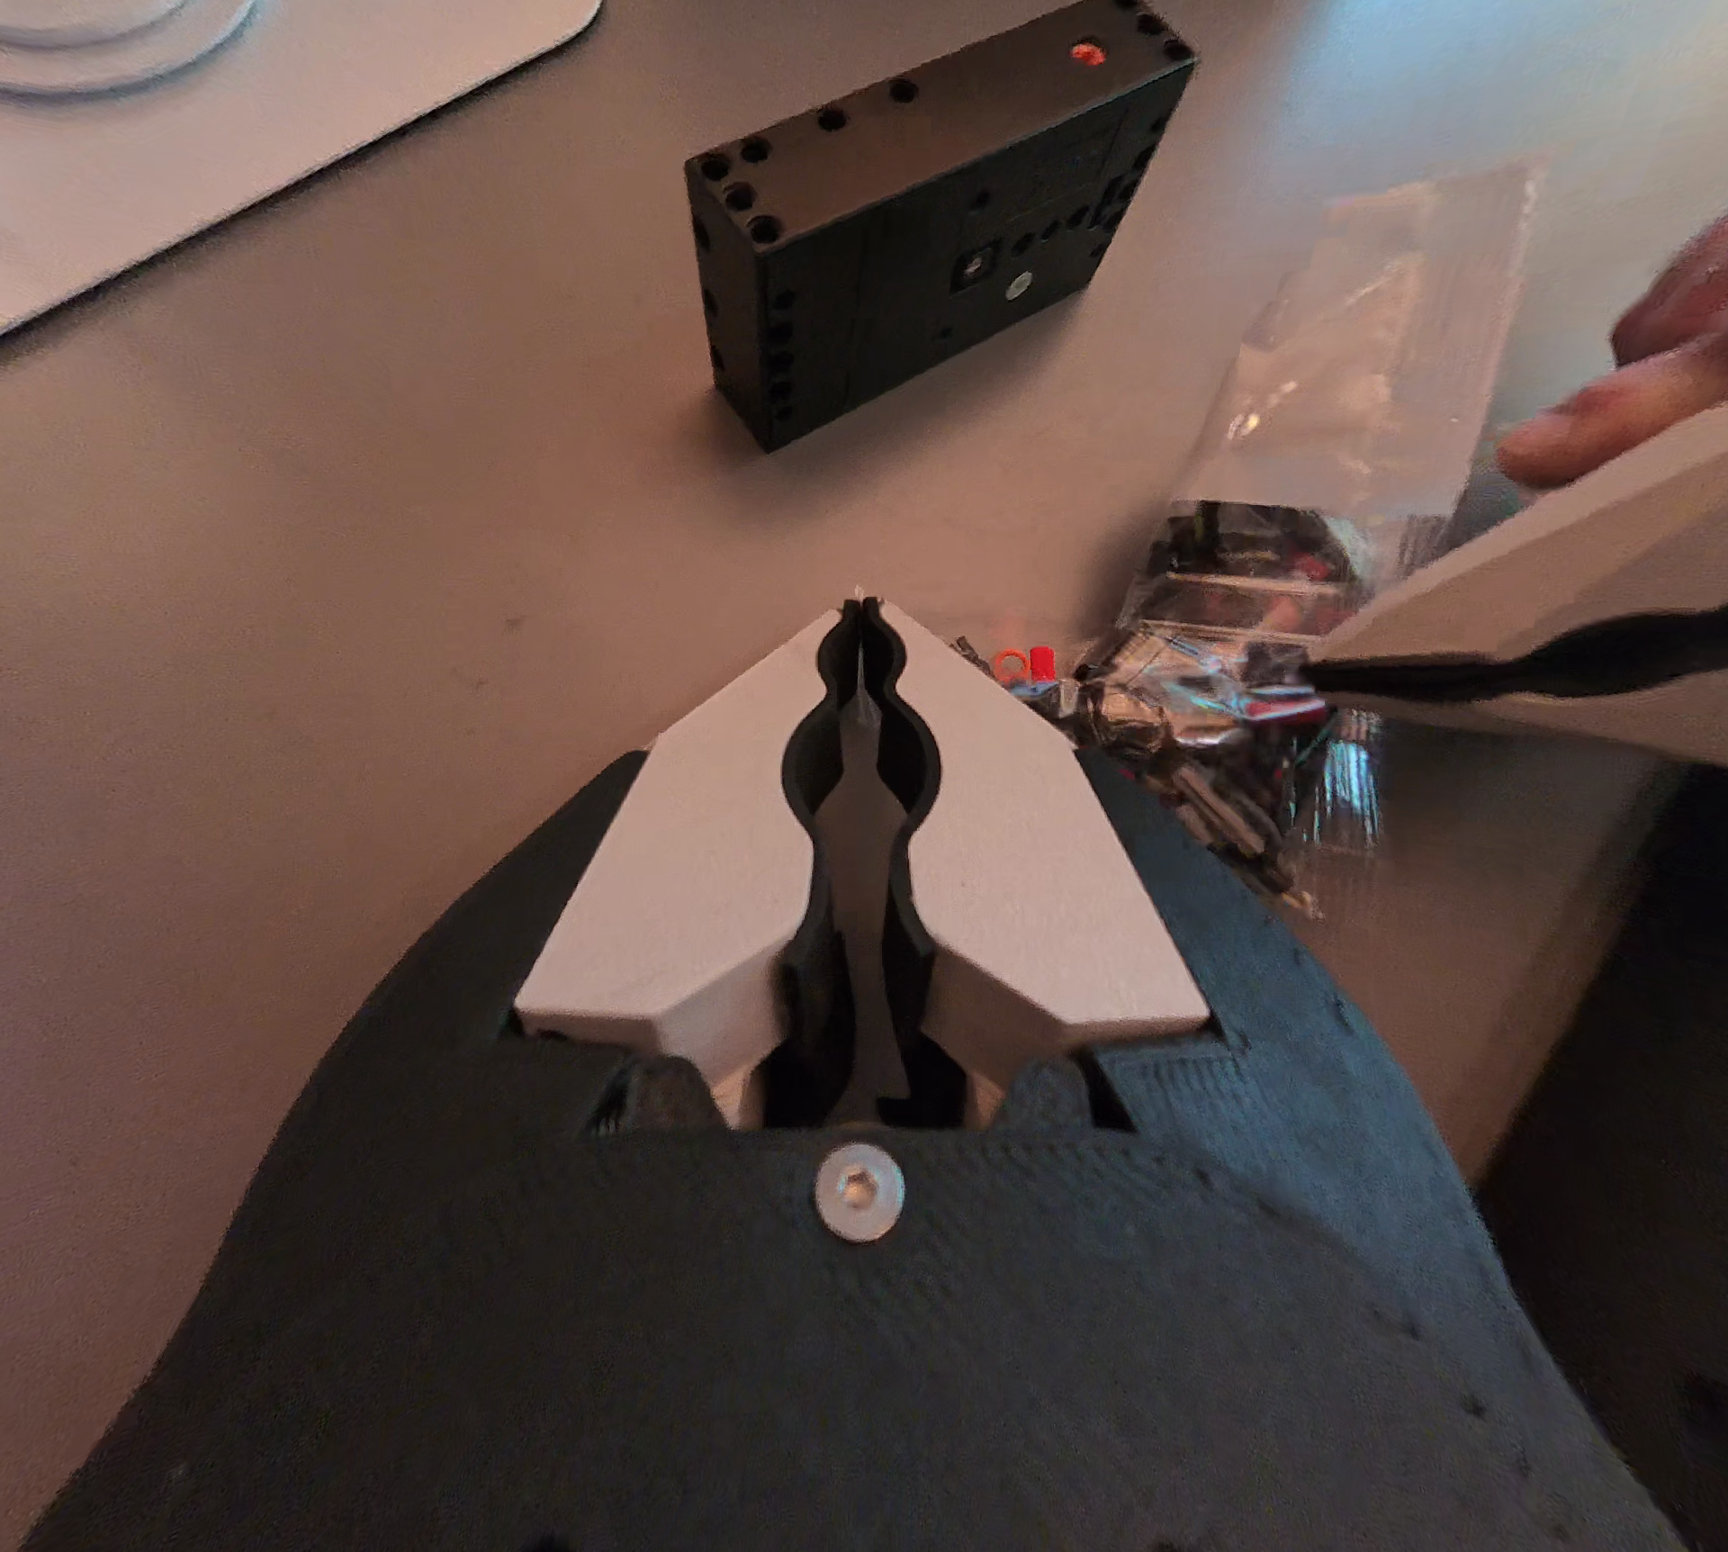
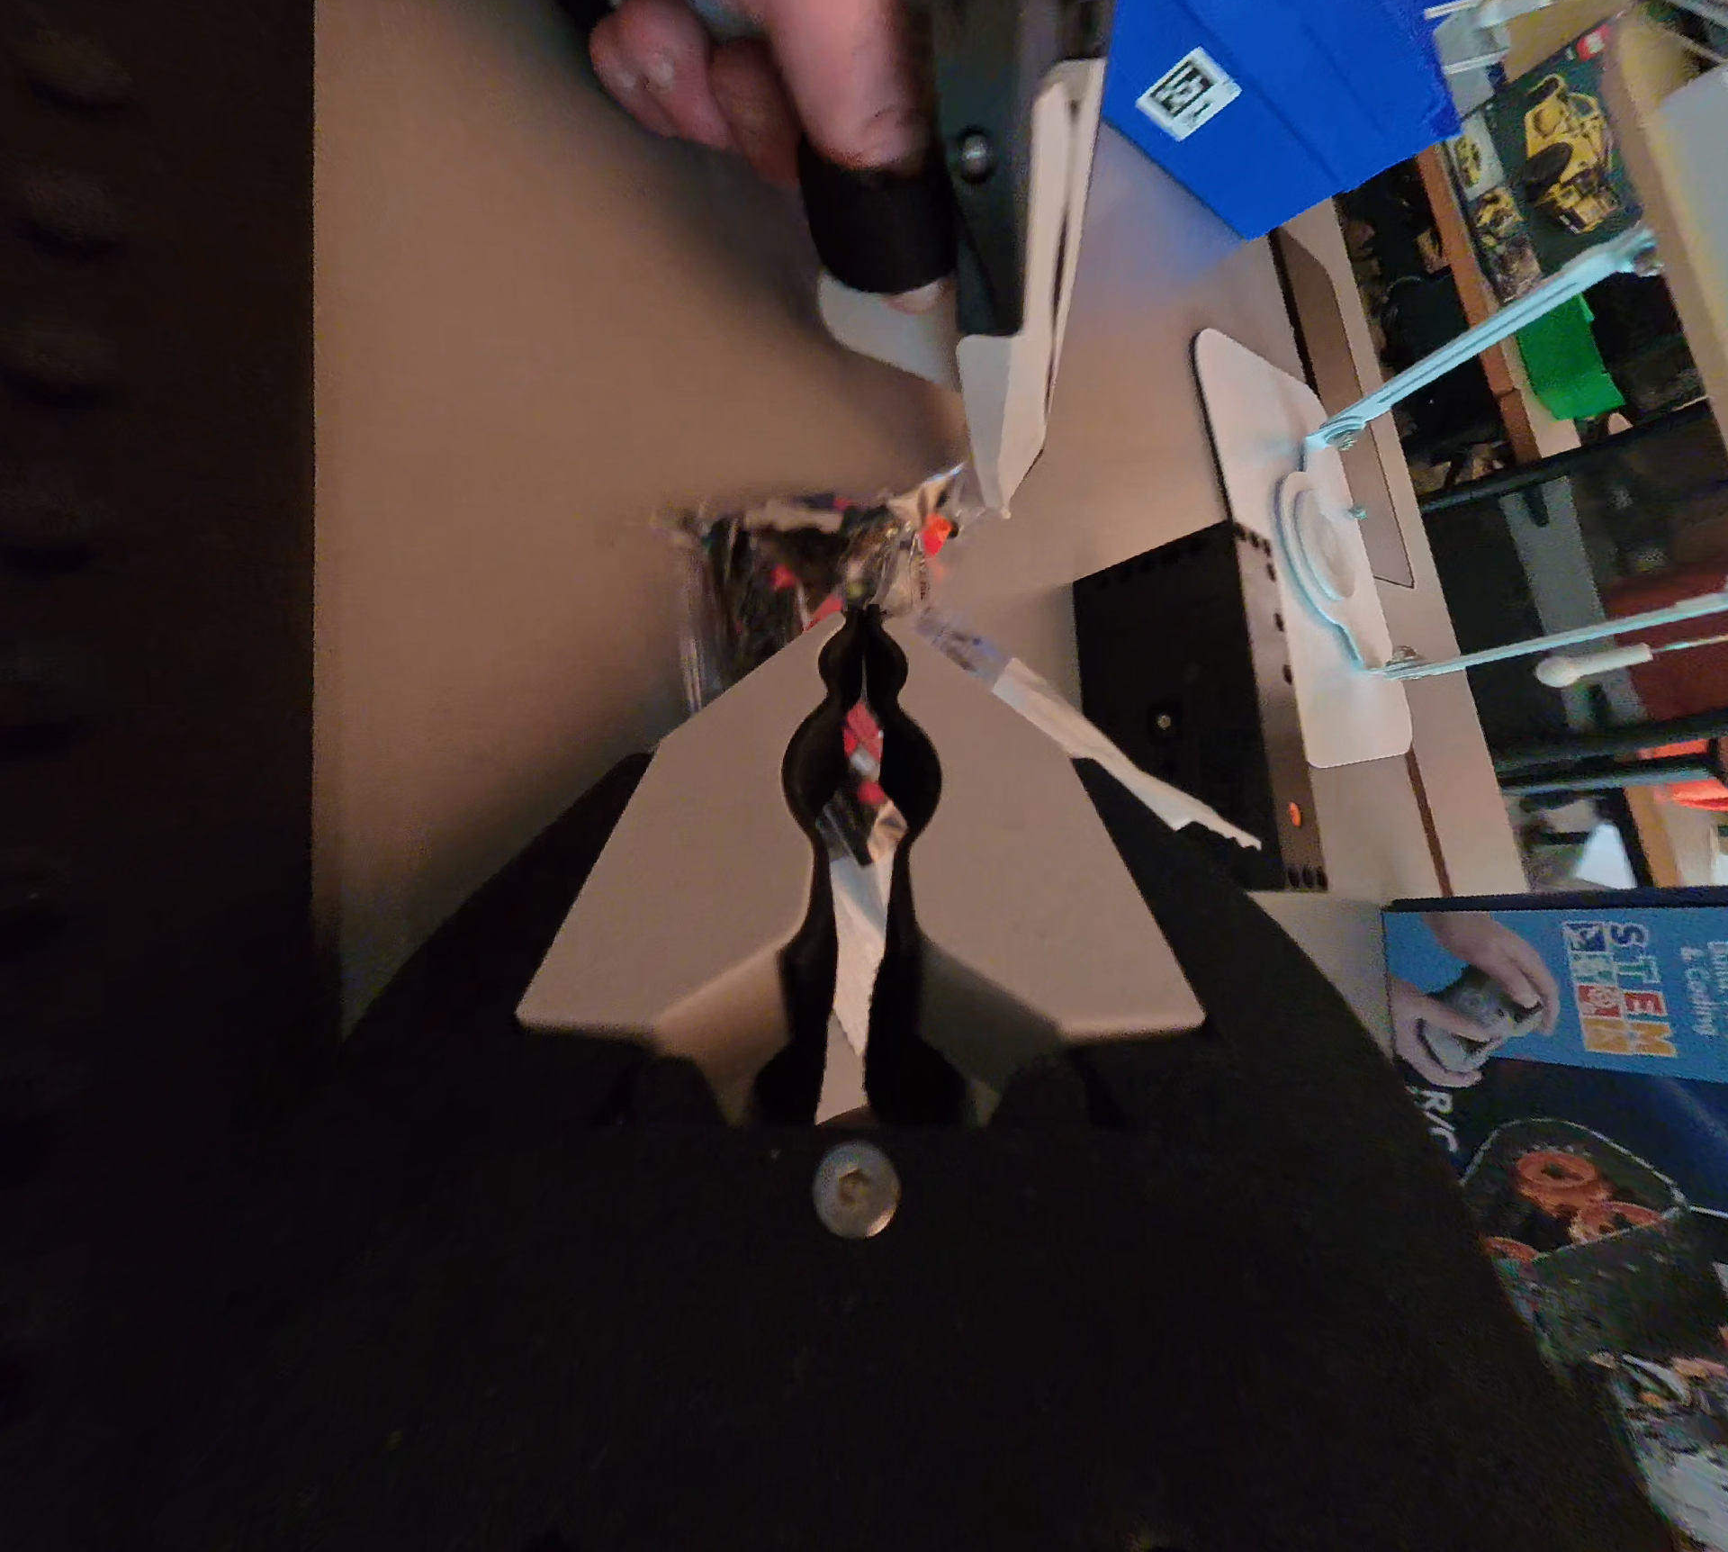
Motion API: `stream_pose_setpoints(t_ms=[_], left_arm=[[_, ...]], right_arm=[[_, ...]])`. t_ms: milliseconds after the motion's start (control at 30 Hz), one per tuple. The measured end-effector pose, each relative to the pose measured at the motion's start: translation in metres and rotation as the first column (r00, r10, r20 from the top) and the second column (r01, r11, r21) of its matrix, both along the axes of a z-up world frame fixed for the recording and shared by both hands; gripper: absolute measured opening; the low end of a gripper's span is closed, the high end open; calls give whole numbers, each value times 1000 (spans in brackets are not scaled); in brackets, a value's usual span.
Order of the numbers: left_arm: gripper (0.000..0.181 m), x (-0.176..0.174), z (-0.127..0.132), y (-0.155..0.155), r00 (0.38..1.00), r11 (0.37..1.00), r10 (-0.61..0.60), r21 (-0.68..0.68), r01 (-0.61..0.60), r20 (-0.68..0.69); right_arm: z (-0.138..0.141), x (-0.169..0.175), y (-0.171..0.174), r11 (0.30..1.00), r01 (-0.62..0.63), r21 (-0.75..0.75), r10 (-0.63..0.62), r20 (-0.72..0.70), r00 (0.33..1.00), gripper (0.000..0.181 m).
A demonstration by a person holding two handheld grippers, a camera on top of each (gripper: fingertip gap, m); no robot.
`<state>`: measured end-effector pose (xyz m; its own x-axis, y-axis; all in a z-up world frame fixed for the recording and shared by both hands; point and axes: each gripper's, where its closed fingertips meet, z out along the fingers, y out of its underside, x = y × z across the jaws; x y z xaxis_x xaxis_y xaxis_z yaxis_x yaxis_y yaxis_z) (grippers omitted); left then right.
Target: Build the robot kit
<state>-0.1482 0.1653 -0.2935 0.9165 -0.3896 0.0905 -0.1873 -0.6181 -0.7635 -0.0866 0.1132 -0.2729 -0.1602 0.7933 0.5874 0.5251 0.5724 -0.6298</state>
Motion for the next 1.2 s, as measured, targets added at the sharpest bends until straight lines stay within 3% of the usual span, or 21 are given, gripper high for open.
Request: stream_pose_setpoints(t_ms=[267,400,567,733,900,1033,1133,1200], left_arm=[[0,12,13,-7,995,994,-95,57,94,15],[0,13,17,-9,991,993,-107,55,103,83],[0,14,9,-19,988,988,-154,17,154,30],[6,16,9,-24,985,985,-175,5,175,12],[0,12,-2,-29,986,988,-154,-36,152,-68],[0,10,-9,-29,988,990,-128,-63,123,-90],[0,11,-9,-29,993,991,-108,-86,103,-51],[0,12,-9,-29,993,991,-107,-90,103,-42]], right_arm=[[23,2,5,973,-3,-232,-7,-43,999,0],[28,7,18,968,29,-251,-37,-29,999,0],[40,23,35,947,102,-305,-114,-21,993,29],[-2,55,49,877,296,-377,-207,260,943,53],[-20,70,34,783,350,-514,-203,321,925,54],[-25,74,28,851,326,-412,-211,301,930,49],[-7,68,13,915,206,-347,-143,198,970,44],[-6,65,10,944,189,-271,-138,197,971,41]])
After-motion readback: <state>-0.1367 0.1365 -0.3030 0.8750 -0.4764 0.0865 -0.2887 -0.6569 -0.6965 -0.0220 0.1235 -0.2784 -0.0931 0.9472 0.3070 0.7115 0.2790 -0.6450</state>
